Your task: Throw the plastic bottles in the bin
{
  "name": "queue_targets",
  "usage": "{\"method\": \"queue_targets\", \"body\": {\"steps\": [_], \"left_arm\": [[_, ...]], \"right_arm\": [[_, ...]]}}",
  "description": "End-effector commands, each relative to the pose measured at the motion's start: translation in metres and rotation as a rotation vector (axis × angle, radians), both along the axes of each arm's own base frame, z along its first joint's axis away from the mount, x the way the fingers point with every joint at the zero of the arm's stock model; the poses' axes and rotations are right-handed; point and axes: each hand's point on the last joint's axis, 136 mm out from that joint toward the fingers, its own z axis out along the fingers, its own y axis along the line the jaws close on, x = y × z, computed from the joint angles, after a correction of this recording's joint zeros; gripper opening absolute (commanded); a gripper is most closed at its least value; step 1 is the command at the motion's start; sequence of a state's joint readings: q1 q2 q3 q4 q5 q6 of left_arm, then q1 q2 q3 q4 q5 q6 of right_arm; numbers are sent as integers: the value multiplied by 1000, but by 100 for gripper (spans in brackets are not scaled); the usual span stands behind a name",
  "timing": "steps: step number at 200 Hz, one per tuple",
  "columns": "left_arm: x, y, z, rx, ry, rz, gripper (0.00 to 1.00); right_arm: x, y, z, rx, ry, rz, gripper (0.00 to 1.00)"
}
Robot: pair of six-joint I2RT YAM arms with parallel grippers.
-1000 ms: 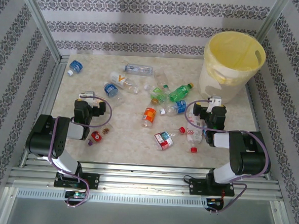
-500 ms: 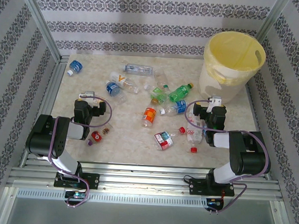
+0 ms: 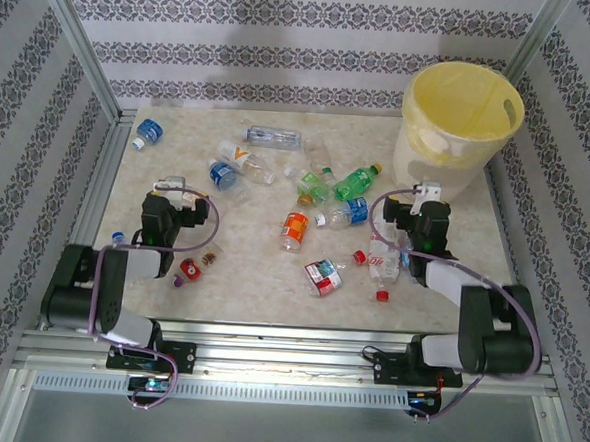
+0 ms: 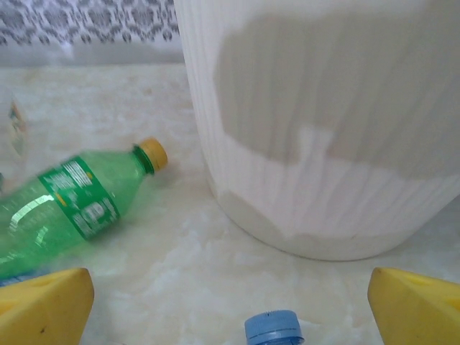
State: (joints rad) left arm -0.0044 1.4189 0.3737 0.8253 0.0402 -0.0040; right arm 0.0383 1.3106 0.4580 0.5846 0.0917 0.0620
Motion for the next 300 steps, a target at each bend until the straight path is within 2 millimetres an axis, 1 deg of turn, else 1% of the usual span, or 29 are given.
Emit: {"method": "queue_targets", "body": {"steps": [1,18,21,47,83,107,127,158,175,192,210,224,236,246,261,275,283,300], "left_arm": [[-8,0,32,-15,-30,-8,100],[-17,-6,57,-55,-68,-29,100],[-19,-7,62,-61,-72,-32,100],[-34,-19,99,-104,-118,-69,100],[-55,-37,142,-138,-142,-161,100],[-70,-56,163,-172,-126,-266,100],[-81,-69,173,-215,-93,-339,100],[-93,-83,176,-275,1,-410,100],[-99,-86,176,-282,35,-425,100],[-106,-86,170,-276,74,-425,100],[-114,-85,165,-274,98,-418,100],[-120,-83,163,-276,95,-410,100],[-125,-81,161,-275,85,-397,100],[-128,-79,159,-271,78,-386,100],[-132,-77,155,-269,71,-376,100],[-135,-76,152,-269,68,-369,100],[-137,-76,149,-272,71,-365,100],[-140,-74,144,-269,75,-356,100]], "right_arm": [[-18,4,10,30,75,-26,98],[-31,13,24,32,85,-14,98],[-32,14,29,33,78,-12,98],[-50,23,50,59,133,-15,98],[-75,36,76,138,135,20,98],[-91,40,89,211,189,24,98],[-102,48,94,264,263,45,98],[-116,51,97,327,388,16,98],[-121,56,94,349,472,15,98],[-126,61,88,363,557,22,98],[-131,62,76,358,649,13,98],[-134,55,62,350,714,-22,98],[-135,48,50,376,764,-63,98],[-134,44,43,394,787,-79,98],[-131,35,32,374,817,-104,98],[-128,30,23,353,860,-111,98],[-126,29,16,343,888,-114,97],[-122,38,5,363,935,-84,94]]}}
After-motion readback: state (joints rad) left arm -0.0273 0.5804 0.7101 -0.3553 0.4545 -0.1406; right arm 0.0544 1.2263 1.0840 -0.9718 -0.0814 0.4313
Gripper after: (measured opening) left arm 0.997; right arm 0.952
